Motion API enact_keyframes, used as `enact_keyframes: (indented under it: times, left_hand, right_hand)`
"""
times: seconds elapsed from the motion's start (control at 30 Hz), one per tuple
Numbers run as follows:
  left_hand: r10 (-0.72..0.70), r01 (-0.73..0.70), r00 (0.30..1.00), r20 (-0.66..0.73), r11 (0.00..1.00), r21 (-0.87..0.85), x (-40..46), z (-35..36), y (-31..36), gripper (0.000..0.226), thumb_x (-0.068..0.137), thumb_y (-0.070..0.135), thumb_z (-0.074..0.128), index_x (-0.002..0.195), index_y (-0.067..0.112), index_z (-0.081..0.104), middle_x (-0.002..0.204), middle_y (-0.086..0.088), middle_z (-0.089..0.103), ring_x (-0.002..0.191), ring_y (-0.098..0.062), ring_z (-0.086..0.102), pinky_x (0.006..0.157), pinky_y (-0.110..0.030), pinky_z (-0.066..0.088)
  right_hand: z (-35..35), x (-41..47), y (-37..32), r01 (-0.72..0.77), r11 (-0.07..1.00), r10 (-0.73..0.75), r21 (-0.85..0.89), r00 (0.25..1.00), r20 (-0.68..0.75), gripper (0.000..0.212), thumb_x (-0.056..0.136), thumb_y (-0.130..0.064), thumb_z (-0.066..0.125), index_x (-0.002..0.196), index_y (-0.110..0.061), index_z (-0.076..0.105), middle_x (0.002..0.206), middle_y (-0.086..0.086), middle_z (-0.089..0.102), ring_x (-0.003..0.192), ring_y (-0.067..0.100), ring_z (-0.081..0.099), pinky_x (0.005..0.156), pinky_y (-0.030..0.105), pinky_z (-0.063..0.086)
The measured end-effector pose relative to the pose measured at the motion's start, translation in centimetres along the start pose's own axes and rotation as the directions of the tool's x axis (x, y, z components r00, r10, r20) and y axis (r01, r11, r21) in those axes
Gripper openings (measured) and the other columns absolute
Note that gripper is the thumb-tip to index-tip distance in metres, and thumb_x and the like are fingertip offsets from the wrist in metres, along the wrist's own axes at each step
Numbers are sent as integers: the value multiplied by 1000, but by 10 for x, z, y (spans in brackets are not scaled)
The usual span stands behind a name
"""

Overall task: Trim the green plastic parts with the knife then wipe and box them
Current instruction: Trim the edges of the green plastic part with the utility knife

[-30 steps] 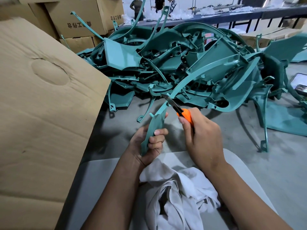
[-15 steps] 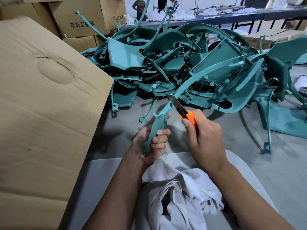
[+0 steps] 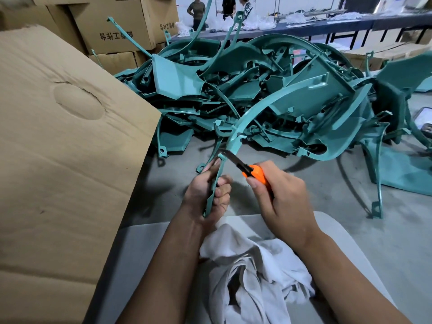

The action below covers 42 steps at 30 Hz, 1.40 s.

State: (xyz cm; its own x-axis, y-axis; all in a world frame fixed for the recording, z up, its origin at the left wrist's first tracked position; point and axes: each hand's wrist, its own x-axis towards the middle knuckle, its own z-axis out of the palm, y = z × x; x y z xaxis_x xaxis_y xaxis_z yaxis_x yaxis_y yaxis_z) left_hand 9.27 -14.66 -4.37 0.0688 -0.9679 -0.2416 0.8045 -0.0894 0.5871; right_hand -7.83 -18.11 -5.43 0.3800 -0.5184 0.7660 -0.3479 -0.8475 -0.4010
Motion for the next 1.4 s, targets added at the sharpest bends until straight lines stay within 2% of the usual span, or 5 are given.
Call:
enact_keyframes:
  times: [0.3,0.43,0.73,1.27,1.4]
  left_hand:
    - [164,-166,986,37,983,80,-7,8,2,35,95,17,49,129,17,56,60,-1,48,32,-5,41,28,-16,33]
    - [465,-445,885,-29,862,244,-8,14,2,35,100,10,47,129,21,63,109,-6,68,68,-12,64,56,-23,49]
    - [730,-627,647,-219,673,391,-10,12,14,35,99,4,58,132,16,61,128,-9,69,114,-27,69,93,-40,59]
    - [705,-567,678,-210,683,461,-9,10,15,34,96,1,60,127,14,65,116,-8,74,98,-19,73,75,-28,59]
    - [660,-542,724,-201,725,425,-10,8,16,34,97,3,59,129,14,64,124,-14,71,113,-35,69,95,-48,58]
  right_hand:
    - [-6,4,7,-120,992,111,-39,976,-189,22,109,-25,45,88,-25,39,64,-17,33,51,1,36,54,15,29]
    - [-10,2,4,-69,996,79,51,971,-226,18,107,-23,49,90,-25,45,69,-19,37,58,0,41,56,13,29]
    - [1,-2,2,-3,997,-12,80,982,188,31,106,-48,46,85,-25,46,61,-16,38,55,7,44,52,35,38]
    - [-2,0,-4,-1,995,5,-95,999,40,36,106,-46,46,88,-17,57,66,-13,41,53,12,37,53,29,26]
    - [0,0,-6,20,986,-14,-164,999,38,37,105,-48,45,89,-17,58,68,-16,39,56,10,32,51,30,27]
